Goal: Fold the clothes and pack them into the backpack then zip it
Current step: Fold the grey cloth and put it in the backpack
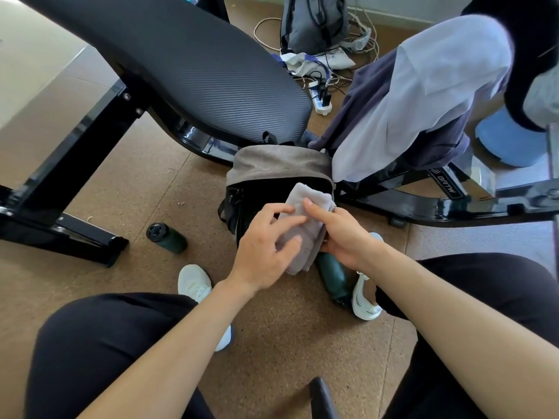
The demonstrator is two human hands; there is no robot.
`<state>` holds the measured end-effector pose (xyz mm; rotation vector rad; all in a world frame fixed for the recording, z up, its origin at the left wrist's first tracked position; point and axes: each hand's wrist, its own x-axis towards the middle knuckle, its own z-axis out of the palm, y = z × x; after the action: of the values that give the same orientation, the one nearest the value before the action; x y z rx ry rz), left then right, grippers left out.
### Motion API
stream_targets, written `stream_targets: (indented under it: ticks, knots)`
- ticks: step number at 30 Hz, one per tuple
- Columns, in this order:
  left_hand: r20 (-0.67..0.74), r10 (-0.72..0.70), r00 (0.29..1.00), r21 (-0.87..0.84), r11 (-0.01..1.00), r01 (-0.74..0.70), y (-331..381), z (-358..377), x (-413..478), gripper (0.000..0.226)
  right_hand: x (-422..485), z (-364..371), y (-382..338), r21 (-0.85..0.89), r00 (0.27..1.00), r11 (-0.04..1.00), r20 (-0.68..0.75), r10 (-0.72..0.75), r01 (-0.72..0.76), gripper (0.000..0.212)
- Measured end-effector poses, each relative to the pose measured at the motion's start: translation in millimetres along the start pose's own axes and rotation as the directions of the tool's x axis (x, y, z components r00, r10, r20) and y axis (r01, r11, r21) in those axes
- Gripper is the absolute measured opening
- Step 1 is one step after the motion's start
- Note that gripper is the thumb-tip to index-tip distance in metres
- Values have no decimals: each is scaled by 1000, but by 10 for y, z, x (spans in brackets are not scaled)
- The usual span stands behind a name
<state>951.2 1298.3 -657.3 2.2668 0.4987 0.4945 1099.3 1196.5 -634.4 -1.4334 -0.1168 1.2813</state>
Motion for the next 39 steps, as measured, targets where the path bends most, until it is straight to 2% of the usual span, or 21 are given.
stream_targets:
  ticks: [2,3,4,6,9,11,13,15,16,18,20,21,22,23,24,27,29,32,33,37,39]
  knots:
    - [-84,-100,991,-133,987,88,-70,-17,32,35,0,-9,13,-13,1000,1000,14,1,-1,33]
    - [-39,-171,984,-202,966,160,-96,-34,41,38,-6,-4,20,-27,999,1000,38,6,-5,35]
    - [83,-239,968,-294,922,253,-102,-56,48,44,-9,2,32,-45,998,999,63,10,-8,36]
    - [356,-235,905,-422,823,380,-131,-66,41,53,-15,18,71,-61,994,998,100,31,-25,33]
    - [446,-174,878,-428,820,380,-208,-53,3,59,1,46,158,-69,992,995,100,76,-69,29]
    - [458,-211,864,-424,802,421,-244,-38,-9,59,28,15,222,-196,991,978,94,91,-71,31]
    - [432,-260,864,-410,796,445,-316,-6,-36,58,117,-27,239,-412,996,910,42,73,-49,33]
    - [382,-310,871,-335,831,443,-388,52,-60,57,272,-134,215,-639,996,769,-50,-72,24,35]
    - [369,-346,862,-280,843,459,-432,87,-73,58,366,-193,181,-743,983,665,-54,-174,77,37]
    - [368,-426,826,-191,835,516,-520,142,-90,59,550,-274,78,-915,963,380,30,-267,134,42]
    - [367,-468,804,-120,833,539,-609,165,-52,60,733,-292,-65,-989,950,58,114,-290,136,49]
    - [363,-477,801,-81,840,537,-653,169,-7,60,838,-304,-122,-990,947,-66,140,-288,126,52]
    - [359,-481,800,-33,850,526,-694,173,59,59,925,-302,-186,-984,949,-144,139,-281,101,55]
    - [362,-478,800,25,863,504,-737,183,141,59,1059,-339,-206,-984,954,-164,118,-275,75,55]
    - [378,-460,803,90,882,463,-784,198,232,60,1182,-380,-226,-989,956,-141,92,-278,54,54]
    - [465,-362,808,285,925,250,-963,325,516,58,1528,-463,-331,-989,962,119,48,-269,83,47]
    - [509,-297,808,423,904,66,-1106,463,706,55,1698,-489,-476,-959,947,239,70,-313,150,39]
    - [504,-129,854,606,757,-243,-1354,691,956,59,1796,-484,-699,-927,924,337,24,-381,163,28]
    - [502,-87,861,647,698,-306,-1429,774,1033,62,1810,-487,-743,-910,919,378,10,-395,172,27]
    - [493,43,869,723,535,-437,-1691,1130,1241,62,1828,-465,-793,-842,929,513,-40,-368,167,27]
    - [513,-11,858,767,454,-453,-1860,1272,1296,67,1828,-465,-796,-818,934,551,-49,-354,166,27]
